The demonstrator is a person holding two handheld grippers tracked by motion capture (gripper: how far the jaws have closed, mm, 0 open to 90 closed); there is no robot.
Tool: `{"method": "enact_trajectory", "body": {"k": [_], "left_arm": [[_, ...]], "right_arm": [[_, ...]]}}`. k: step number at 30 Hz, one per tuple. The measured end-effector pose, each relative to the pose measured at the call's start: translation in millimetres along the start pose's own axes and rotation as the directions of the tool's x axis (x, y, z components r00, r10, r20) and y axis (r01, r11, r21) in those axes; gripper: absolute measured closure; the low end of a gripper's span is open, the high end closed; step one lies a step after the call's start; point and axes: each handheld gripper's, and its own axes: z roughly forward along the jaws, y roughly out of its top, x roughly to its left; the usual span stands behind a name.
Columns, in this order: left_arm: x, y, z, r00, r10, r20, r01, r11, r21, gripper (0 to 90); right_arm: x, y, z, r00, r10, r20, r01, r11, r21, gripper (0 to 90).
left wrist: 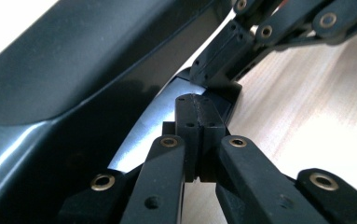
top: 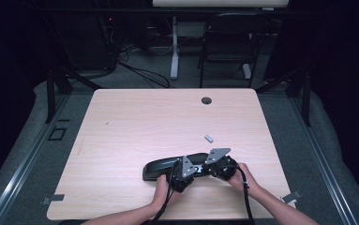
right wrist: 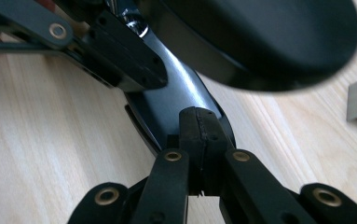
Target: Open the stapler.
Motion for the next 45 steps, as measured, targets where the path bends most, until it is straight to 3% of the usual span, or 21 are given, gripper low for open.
{"method": "enact_trajectory", "body": {"k": [4,7,11,14,26,36,45], "left_arm": [[-1.3,1.0,-1.7,0.9996,-0.001,-0.027,0.0,0.9997,-0.026,90.0],[-1.8,1.6,-3.0,0.999,0.003,-0.045,-0.005,0.9991,-0.043,90.0],[-2.9,1.1,-2.9,0.9977,0.006,-0.068,-0.01,0.9984,-0.056,90.0],[-3.2,2.1,-7.3,0.9949,0.004,-0.101,-0.014,0.9948,-0.101,90.0],[-1.6,4.7,-13.3,0.994,-0.009,-0.109,-0.008,0.9884,-0.152,90.0],[1.8,20.6,-32.7,0.9918,-0.024,-0.126,-0.008,0.9687,-0.248,90.0],[9.2,26.3,-41.1,0.9907,-0.054,-0.125,0.019,0.9625,-0.271,90.0]], "right_arm": [[2.7,2.6,3.5,0.9997,0.013,-0.02,-0.013,0.9997,-0.021,90.0],[5.5,5.8,3.9,0.9998,-0.013,-0.013,0.013,0.9999,-0.004,90.0],[2.4,4.3,4.2,0.9991,0.024,-0.036,-0.025,0.9996,-0.015,90.0],[2.0,4.1,4.1,0.999,0.029,-0.035,-0.03,0.9995,-0.014,90.0],[0.9,3.5,5.0,0.9979,0.043,-0.048,-0.044,0.9987,-0.026,90.0],[0.2,3.4,4.9,0.9971,0.049,-0.059,-0.05,0.9984,-0.026,90.0],[-0.7,3.8,4.3,0.9968,0.045,-0.065,-0.047,0.9986,-0.026,90.0]]}}
